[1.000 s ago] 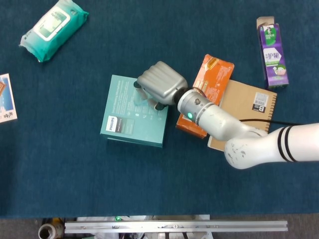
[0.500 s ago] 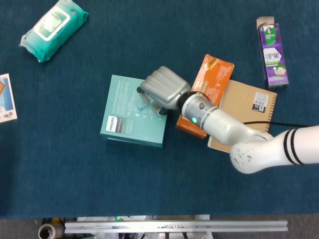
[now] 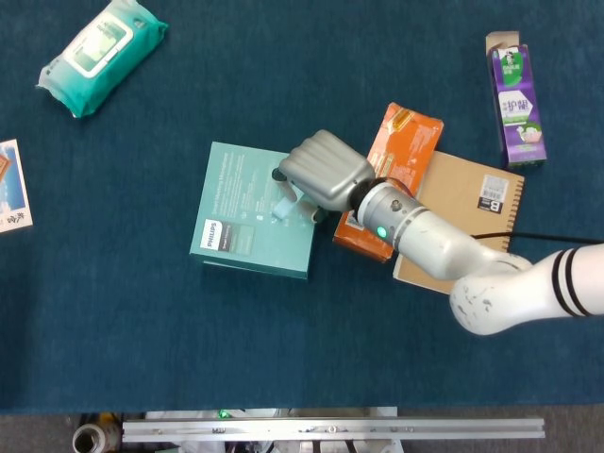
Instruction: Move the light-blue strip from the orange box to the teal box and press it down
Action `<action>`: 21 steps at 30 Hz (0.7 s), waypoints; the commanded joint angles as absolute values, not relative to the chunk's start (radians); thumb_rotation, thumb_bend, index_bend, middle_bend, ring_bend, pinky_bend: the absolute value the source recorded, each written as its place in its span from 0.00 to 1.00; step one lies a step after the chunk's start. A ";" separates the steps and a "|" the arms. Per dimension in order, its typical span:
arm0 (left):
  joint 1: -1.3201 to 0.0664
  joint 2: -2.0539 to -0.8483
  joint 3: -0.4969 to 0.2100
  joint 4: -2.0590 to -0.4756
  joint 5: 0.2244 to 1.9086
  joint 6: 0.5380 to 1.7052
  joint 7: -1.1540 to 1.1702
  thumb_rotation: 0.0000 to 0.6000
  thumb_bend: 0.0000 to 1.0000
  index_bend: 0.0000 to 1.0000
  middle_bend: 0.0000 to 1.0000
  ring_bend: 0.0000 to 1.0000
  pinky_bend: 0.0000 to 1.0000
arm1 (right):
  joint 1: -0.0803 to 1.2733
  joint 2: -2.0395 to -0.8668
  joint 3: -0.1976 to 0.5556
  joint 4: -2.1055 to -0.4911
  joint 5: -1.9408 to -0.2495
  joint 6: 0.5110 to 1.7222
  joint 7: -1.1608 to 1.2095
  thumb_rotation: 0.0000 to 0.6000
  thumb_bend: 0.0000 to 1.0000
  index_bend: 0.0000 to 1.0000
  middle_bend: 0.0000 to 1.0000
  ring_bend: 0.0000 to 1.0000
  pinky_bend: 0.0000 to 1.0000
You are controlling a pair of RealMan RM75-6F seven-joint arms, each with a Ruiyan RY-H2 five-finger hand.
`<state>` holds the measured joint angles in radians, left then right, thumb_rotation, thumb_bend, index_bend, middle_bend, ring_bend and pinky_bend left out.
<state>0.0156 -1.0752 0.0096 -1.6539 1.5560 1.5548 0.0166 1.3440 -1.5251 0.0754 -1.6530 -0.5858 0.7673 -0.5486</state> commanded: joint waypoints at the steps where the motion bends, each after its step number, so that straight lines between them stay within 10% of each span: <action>1: 0.017 -1.075 0.011 -1.654 1.556 1.557 0.015 1.00 0.36 0.06 0.24 0.24 0.19 | 1.344 -1.525 0.070 -1.659 -0.593 0.770 -0.555 1.00 0.36 0.53 1.00 1.00 1.00; 14: -0.040 -1.031 0.006 -1.649 1.632 1.525 -0.027 1.00 0.36 0.08 0.26 0.28 0.21 | 1.256 -1.421 0.120 -1.758 -0.660 0.935 -0.508 1.00 0.36 0.52 0.99 1.00 1.00; 21: -0.168 -0.970 0.008 -1.633 1.745 1.422 -0.183 1.00 0.36 0.14 0.55 0.64 0.61 | 1.138 -1.296 0.093 -1.887 -0.682 1.132 -0.541 1.00 0.36 0.50 0.82 0.89 1.00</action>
<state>-0.1215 -0.9936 0.0076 -1.6405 1.7102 1.4658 -0.1361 1.1865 -1.3452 0.1082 -1.8381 -0.6647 1.0704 -0.5244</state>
